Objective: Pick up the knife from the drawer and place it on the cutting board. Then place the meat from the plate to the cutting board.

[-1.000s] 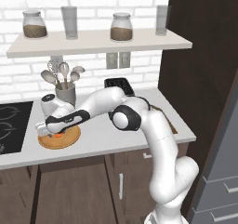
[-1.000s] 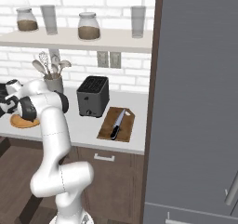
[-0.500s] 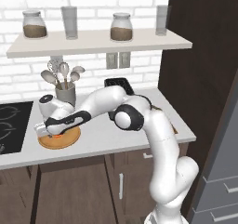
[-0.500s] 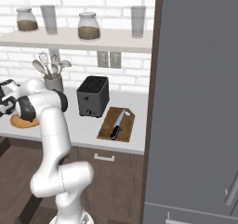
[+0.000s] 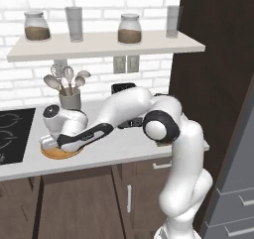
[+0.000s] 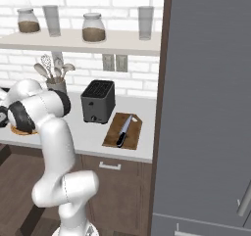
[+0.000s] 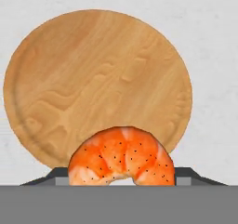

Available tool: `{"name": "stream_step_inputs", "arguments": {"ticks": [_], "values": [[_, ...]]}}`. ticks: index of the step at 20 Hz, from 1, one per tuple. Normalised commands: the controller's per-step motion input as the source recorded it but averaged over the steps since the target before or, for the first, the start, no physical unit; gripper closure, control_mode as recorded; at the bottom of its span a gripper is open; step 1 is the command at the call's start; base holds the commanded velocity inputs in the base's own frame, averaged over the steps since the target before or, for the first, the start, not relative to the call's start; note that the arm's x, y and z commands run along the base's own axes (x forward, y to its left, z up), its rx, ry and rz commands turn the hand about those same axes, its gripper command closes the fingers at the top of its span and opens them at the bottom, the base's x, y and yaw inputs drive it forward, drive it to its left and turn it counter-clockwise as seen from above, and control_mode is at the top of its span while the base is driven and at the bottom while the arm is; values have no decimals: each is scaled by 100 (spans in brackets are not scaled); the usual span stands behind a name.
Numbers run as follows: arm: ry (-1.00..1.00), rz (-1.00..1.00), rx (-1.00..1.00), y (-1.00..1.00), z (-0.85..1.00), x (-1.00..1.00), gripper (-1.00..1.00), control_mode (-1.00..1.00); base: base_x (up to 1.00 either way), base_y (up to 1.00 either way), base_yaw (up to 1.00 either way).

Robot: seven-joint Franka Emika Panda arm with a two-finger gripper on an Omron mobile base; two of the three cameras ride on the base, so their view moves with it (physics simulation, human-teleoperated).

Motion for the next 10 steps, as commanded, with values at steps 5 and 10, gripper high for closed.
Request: {"name": "stream_step_inputs", "arguments": {"ticks": [5,10], "values": [[2,0,10,-90,76,-45,100,-100,0,0,0],[12,-3,4,-100,60,-8,100,-100,0,0,0]]}}
